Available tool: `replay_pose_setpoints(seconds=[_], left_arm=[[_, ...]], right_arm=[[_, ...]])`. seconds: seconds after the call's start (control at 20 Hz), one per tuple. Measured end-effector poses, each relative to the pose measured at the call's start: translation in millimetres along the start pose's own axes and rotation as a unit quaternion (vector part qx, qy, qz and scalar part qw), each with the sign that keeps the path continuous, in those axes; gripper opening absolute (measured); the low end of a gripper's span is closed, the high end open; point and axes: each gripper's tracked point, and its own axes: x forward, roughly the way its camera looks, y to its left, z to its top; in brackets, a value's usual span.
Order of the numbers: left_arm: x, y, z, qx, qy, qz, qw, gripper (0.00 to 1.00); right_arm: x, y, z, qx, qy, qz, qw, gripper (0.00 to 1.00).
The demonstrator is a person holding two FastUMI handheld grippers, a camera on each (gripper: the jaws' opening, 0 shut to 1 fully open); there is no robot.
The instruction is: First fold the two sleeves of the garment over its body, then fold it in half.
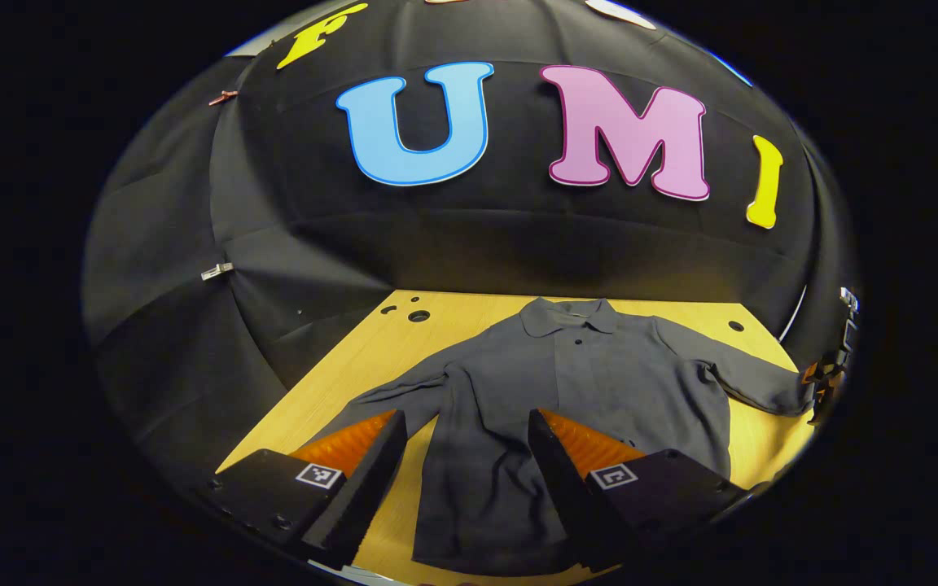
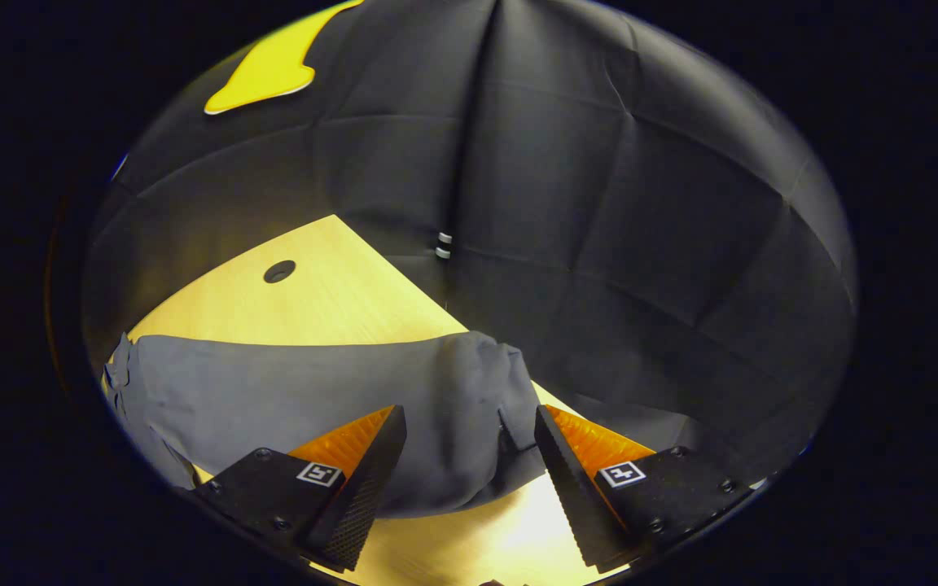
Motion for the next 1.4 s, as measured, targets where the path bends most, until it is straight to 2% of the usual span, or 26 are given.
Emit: replay_pose_setpoints(seconds=[0.2, 0.35, 0.55, 0.6, 0.65, 0.9, 1.0, 1.15, 1.4], left_arm=[[2, 0, -2, 0.004, 0.006, 0.0, 1.0, 0.95], [1, -2, -1, 0.012, 0.006, 0.0, 1.0, 0.95], [-1, -6, 0, 0.019, 0.006, -0.003, 1.0, 0.96], [-2, -8, 1, 0.021, 0.005, -0.003, 1.0, 0.97], [-2, -9, 1, 0.024, 0.005, -0.002, 1.0, 0.98], [-7, -7, 2, 0.018, 0.005, 0.002, 1.0, 0.98], [-9, -2, 2, 0.015, 0.003, 0.007, 1.0, 0.98], [-12, 9, 1, 0.009, 0.004, 0.018, 1.0, 0.98], [-13, 21, 0, -0.001, 0.002, 0.031, 1.0, 0.98]], right_arm=[[25, -7, -8, 0.003, 0.022, -0.003, 1.0, 0.98], [30, -3, -26, -0.002, 0.057, 0.01, 0.998, 0.99], [31, 2, -25, 0.017, 0.058, 0.025, 0.998, 0.97], [33, 5, -25, 0.018, 0.058, 0.026, 0.998, 0.88], [36, 11, -26, 0.014, 0.06, 0.032, 0.998, 0.85], [25, 29, -27, -0.047, 0.048, 0.051, 0.996, 0.14], [20, 35, -31, -0.052, 0.052, 0.065, 0.995, 0.08], [23, 38, -26, -0.063, 0.059, 0.08, 0.993, 0.05], [-11, 67, 9, -0.127, 0.004, 0.119, 0.985, 0.05]])
